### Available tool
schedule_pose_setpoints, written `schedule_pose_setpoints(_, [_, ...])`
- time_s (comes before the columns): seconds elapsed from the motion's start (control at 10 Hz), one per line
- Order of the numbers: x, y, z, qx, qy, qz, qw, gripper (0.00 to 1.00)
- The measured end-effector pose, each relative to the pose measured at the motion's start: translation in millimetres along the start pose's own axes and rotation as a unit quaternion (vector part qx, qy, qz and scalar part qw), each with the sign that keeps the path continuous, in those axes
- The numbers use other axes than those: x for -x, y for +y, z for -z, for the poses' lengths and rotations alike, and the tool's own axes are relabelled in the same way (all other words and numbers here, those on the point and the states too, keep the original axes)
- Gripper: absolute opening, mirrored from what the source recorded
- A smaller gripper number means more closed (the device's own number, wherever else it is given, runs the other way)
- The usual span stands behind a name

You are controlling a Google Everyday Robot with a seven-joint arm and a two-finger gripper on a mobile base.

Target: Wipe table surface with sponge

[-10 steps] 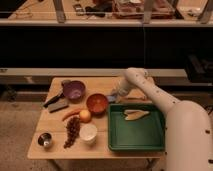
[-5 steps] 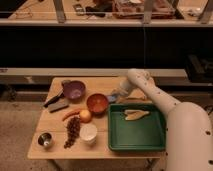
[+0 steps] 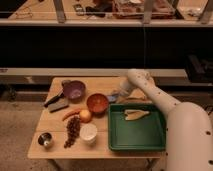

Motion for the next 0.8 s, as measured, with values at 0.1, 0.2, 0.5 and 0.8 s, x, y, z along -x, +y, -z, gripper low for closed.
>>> schedule_pose_setpoints(0.1, [-0.1,0.0,0.1,0.000,0.000,0.000,1.0000,0.00])
schedule_pose_setpoints(0.2, [-0.4,0.3,-0.1,0.000,0.000,0.000,1.0000,0.00])
schedule_pose_setpoints(0.5, [-1.5,0.7,0.5,0.000,0.001,-0.001,1.0000,0.00])
schedule_pose_setpoints(0.8, [-1.9,1.5,-0.4,0.000,0.000,-0.002,1.0000,0.00])
